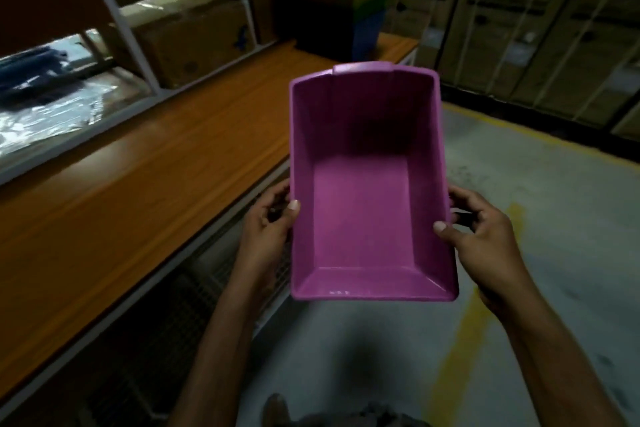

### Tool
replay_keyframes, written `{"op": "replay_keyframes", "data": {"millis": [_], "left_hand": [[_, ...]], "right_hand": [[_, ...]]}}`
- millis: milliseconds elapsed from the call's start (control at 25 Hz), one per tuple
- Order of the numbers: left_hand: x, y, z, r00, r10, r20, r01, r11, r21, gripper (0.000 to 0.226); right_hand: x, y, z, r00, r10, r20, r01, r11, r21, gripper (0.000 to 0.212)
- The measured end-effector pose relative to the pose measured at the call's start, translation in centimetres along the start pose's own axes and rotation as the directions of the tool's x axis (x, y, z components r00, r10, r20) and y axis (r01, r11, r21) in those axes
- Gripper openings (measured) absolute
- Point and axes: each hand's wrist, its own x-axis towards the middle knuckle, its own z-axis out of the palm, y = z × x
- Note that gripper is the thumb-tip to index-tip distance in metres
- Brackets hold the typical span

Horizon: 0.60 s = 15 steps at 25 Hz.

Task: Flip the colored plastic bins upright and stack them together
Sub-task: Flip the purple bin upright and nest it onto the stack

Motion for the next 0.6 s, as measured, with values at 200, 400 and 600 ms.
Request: {"op": "replay_keyframes", "data": {"millis": [200, 400, 600], "left_hand": [[6.3, 0.3, 9.1, 0.988, -0.118, 0.095, 0.108, 0.989, 0.104, 0.031], [15.5, 0.1, 16.4, 0.964, -0.2, 0.174, 0.163, 0.965, 0.203, 0.017], [25.5, 0.9, 22.7, 0.939, -0.239, 0.245, 0.187, 0.958, 0.219, 0.012]], "right_hand": [[5.9, 1.8, -7.4, 0.972, 0.229, -0.049, -0.224, 0.971, 0.085, 0.05], [14.6, 3.1, -12.3, 0.884, 0.467, -0.018, -0.46, 0.876, 0.141, 0.032], [23.7, 3.1, -14.9, 0.858, 0.511, -0.058, -0.49, 0.847, 0.205, 0.028]]}}
